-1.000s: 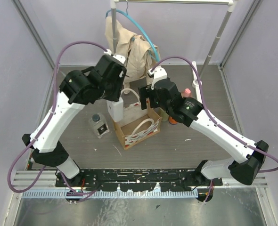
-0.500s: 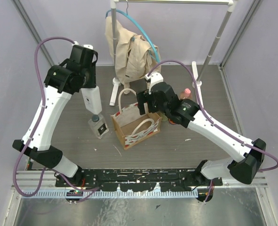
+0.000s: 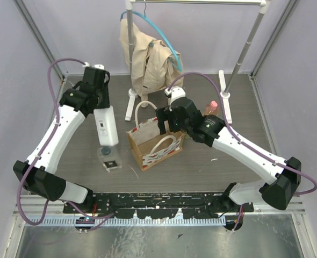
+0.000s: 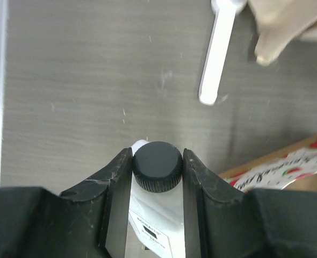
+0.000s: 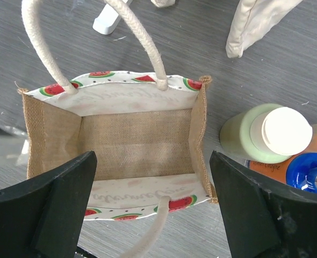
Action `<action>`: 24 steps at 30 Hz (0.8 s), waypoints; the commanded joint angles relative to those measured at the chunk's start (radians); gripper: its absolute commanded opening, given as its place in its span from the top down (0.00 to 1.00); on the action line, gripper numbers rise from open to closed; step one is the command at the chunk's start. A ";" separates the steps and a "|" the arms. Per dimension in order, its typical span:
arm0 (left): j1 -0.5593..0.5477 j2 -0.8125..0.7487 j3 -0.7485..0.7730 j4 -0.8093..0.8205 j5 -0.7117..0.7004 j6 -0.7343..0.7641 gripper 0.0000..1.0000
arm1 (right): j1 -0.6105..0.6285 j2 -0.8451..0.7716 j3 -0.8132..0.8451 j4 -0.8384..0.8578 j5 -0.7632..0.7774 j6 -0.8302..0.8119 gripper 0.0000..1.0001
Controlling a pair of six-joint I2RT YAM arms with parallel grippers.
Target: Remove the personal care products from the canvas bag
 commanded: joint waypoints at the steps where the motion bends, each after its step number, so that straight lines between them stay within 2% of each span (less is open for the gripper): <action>1: 0.001 -0.002 -0.064 0.050 0.042 0.007 0.79 | 0.005 -0.044 -0.020 0.024 0.010 0.045 0.07; 13: 0.001 0.029 -0.117 0.112 0.077 -0.004 0.81 | 0.006 -0.151 -0.067 -0.013 0.011 0.100 0.07; 24: 0.001 0.015 -0.239 0.145 0.112 -0.038 0.70 | 0.006 -0.176 -0.079 -0.038 0.038 0.106 0.07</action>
